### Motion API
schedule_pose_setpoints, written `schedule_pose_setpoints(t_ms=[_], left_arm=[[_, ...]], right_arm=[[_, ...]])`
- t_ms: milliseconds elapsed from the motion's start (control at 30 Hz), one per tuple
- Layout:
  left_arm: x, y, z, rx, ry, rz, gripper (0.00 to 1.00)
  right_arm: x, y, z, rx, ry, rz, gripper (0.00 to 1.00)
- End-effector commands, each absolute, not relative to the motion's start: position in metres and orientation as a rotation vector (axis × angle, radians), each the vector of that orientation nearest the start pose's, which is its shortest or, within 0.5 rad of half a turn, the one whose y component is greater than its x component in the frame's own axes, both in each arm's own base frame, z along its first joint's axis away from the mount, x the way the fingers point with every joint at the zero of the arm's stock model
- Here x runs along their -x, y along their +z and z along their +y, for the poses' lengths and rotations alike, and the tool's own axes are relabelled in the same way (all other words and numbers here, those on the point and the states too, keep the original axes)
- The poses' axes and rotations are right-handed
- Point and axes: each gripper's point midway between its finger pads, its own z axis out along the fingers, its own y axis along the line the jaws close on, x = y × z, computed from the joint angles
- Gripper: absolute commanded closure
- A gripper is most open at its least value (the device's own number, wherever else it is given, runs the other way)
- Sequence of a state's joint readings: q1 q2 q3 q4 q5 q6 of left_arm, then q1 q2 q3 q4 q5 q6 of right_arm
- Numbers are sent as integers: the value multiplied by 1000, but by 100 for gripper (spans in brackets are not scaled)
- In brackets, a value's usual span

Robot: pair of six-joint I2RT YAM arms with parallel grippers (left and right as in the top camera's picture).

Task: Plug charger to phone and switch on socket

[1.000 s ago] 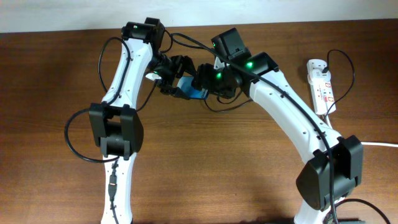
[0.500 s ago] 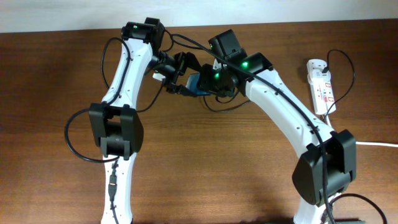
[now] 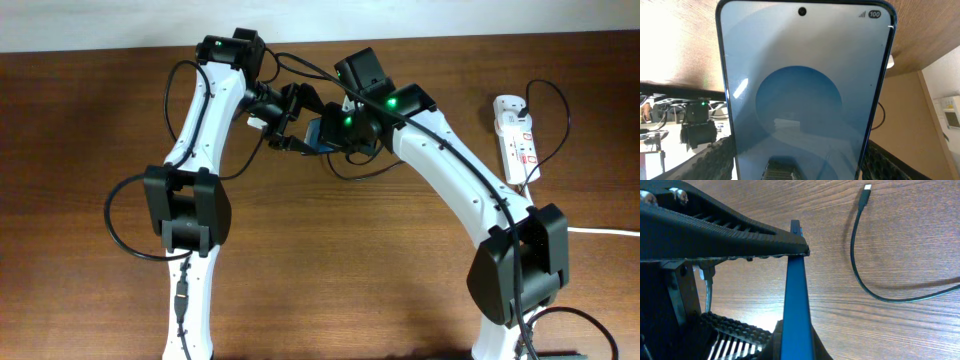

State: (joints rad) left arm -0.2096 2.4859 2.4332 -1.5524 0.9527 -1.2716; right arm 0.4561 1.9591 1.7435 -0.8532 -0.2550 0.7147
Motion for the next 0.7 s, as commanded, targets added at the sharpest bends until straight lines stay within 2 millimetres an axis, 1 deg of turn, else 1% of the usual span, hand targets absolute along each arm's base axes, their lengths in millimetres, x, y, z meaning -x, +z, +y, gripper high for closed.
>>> schedule_pose_setpoints(t_ms=[0,67,100,200,233,267,300,367,400,433,467,500,533,567,600,633,667], left_arm=[[-434,167,-237,-1137,952,-2015,47],[-435,167,-236,-1140,955,-2014,45],[-437,167,-236,-1138,962,-2018,44],[-438,167,-236,-1128,974,-2029,46],[-439,169,-237,-1053,1024,-2080,48],[-441,172,-240,-922,1115,-2153,51],[-445,173,-241,-814,1184,-2230,52],[-450,173,-242,-686,1260,-2319,53],[-454,177,-245,-568,1339,-2371,52],[-458,187,-251,-408,1469,-2395,48],[-461,197,-255,-260,1592,-2405,46],[-463,209,-260,-161,1703,-2378,44],[-464,222,-264,-106,1790,-2321,42],[-464,230,-266,-55,1851,-2288,39],[-463,240,-267,46,1938,-2257,36],[-463,249,-269,144,2020,-2227,35],[-462,251,-270,181,2041,-2226,35]], right_arm=[[-425,171,229,-262,656,2728,96],[-425,183,226,-235,682,2708,96],[-423,184,225,-232,685,2709,96],[-424,183,220,-249,676,2713,96],[-427,187,210,-276,674,2701,96],[-428,195,198,-308,668,2688,96],[-427,205,183,-344,663,2670,96],[-421,227,158,-368,648,2631,96],[-415,246,143,-358,639,2595,96],[-409,261,134,-351,636,2563,96],[-400,280,124,-340,632,2520,96],[-387,301,113,-345,633,2476,96],[-373,320,106,-322,625,2437,96],[-362,330,101,-303,618,2413,96],[-351,335,99,-295,620,2392,96],[-342,333,99,-287,631,2375,96],[-339,329,101,-277,654,2362,96]])
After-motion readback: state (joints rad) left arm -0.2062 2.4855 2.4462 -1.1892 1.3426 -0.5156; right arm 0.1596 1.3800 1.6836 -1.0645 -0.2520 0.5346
